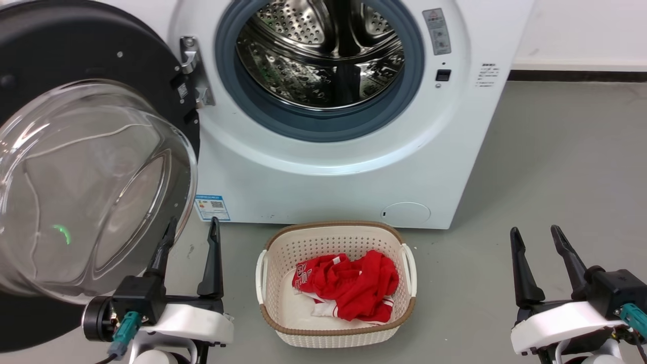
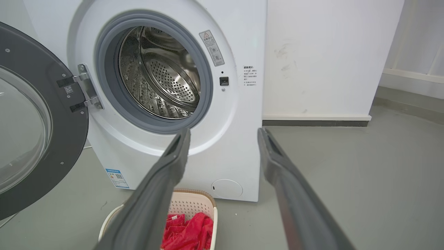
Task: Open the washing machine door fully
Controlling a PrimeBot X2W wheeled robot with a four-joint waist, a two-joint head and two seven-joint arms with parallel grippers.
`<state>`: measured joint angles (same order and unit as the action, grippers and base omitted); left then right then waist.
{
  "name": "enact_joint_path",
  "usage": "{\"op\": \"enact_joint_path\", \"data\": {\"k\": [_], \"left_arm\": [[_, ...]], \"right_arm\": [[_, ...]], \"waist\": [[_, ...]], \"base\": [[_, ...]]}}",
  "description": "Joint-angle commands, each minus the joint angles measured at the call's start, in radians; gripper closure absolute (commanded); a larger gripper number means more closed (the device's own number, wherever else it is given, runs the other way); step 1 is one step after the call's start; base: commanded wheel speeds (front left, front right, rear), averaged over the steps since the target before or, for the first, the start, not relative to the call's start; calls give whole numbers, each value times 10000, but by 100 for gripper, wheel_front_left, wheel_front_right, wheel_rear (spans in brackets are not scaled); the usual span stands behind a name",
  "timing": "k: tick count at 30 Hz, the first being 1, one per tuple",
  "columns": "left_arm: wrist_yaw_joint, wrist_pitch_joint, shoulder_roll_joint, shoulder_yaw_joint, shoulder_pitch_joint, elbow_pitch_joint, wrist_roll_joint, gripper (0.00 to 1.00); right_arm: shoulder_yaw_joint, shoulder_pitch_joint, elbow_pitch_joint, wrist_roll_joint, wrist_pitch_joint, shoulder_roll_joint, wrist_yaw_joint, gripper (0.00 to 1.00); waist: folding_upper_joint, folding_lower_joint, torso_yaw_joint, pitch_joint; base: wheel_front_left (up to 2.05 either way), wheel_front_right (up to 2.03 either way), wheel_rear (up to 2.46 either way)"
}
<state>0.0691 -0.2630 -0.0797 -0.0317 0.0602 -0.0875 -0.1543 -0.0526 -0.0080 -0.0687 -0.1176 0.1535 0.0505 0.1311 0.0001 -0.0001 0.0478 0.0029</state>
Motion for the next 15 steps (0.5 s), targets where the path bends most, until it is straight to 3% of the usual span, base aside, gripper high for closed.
{"op": "enact_joint_path", "data": {"k": [1, 15], "left_arm": [[-44, -24, 43, -46, 50, -33, 142, 0], [-287, -25, 154, 39, -497, 203, 507, 0]], "right_arm": [[16, 110, 79, 129, -6, -8, -6, 0], [47, 271, 149, 175, -14, -6, -6, 0]], "waist": [[-1, 1, -144, -48], [-1, 1, -480, -116]], "base": [[0, 0, 0], [0, 0, 0]]}}
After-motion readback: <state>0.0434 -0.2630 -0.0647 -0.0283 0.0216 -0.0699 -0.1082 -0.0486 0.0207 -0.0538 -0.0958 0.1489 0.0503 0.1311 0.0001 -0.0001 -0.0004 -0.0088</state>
